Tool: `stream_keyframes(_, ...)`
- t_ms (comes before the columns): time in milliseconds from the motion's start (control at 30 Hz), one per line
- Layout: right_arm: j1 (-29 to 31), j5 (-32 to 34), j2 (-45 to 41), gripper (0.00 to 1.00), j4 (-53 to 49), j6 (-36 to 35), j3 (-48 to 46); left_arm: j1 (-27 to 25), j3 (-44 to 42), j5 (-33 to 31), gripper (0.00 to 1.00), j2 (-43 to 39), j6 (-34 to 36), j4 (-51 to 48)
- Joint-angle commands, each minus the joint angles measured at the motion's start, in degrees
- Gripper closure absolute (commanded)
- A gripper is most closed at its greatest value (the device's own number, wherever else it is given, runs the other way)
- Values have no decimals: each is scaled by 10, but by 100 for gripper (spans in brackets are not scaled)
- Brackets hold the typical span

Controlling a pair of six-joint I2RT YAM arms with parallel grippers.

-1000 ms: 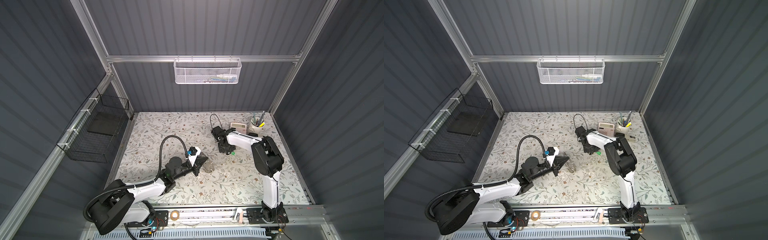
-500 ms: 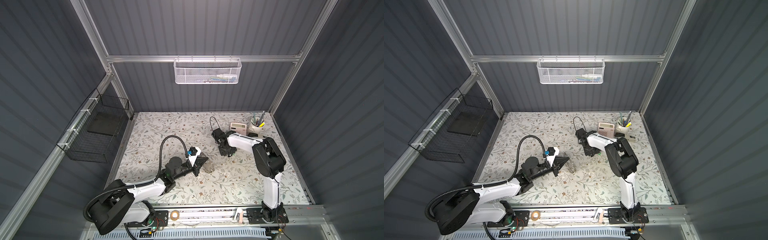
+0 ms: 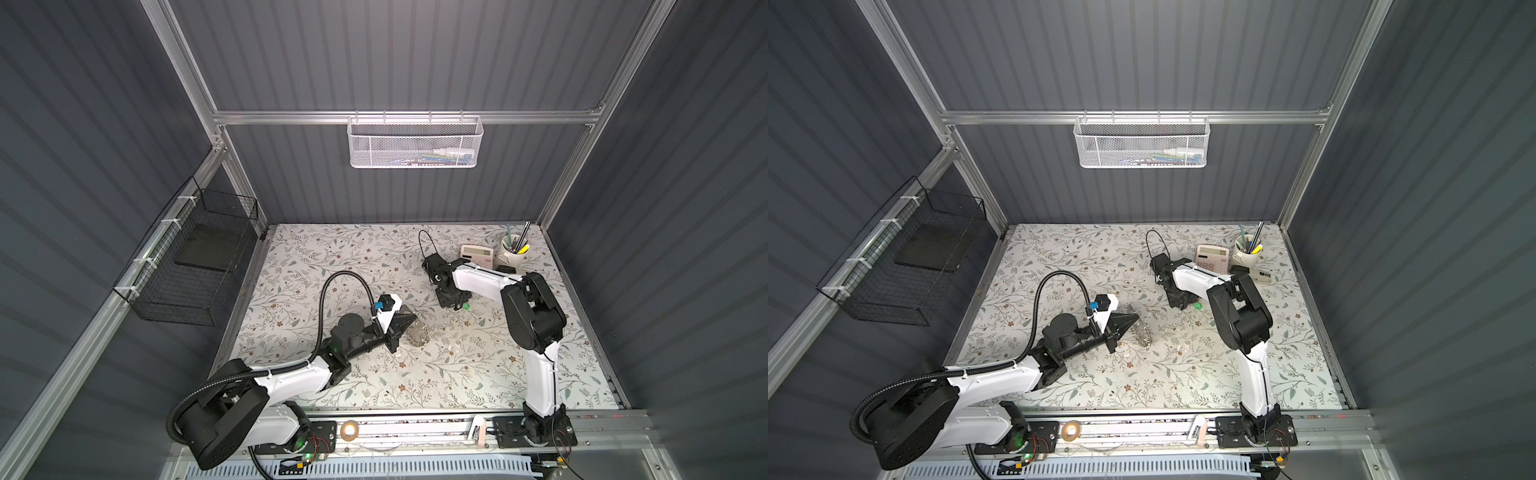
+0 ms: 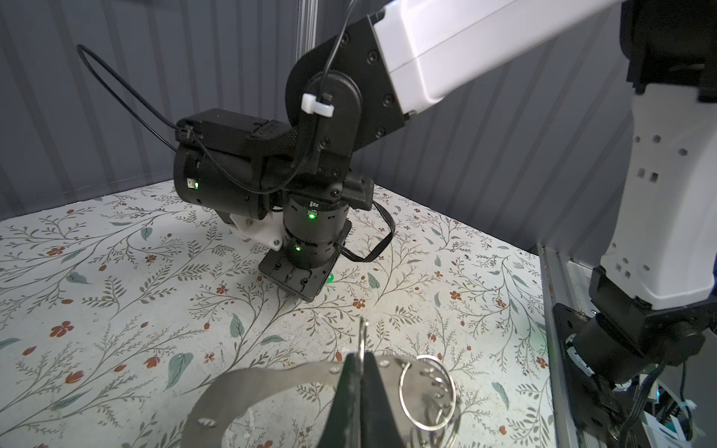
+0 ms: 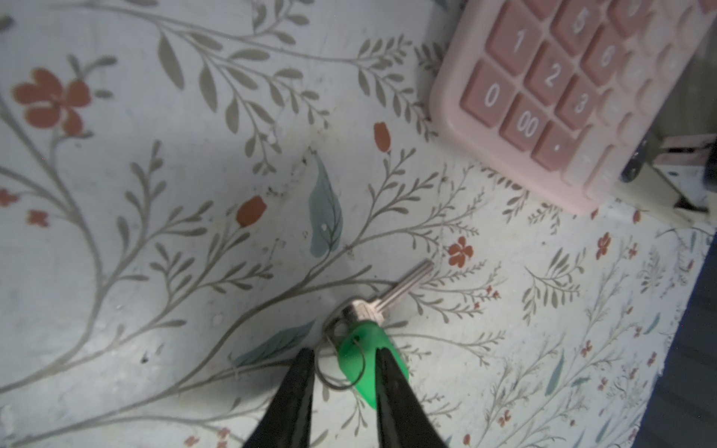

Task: Put the keys on the keyring

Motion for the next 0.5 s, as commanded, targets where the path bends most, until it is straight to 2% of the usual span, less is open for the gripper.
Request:
stream_keyframes(0, -5, 1, 19, 71, -7, -6, 11, -2, 10, 9, 100, -19, -5, 22)
stream_keyframes(467, -7, 12, 15, 84, -5, -10, 18, -1, 10, 13, 100, -18, -6, 22)
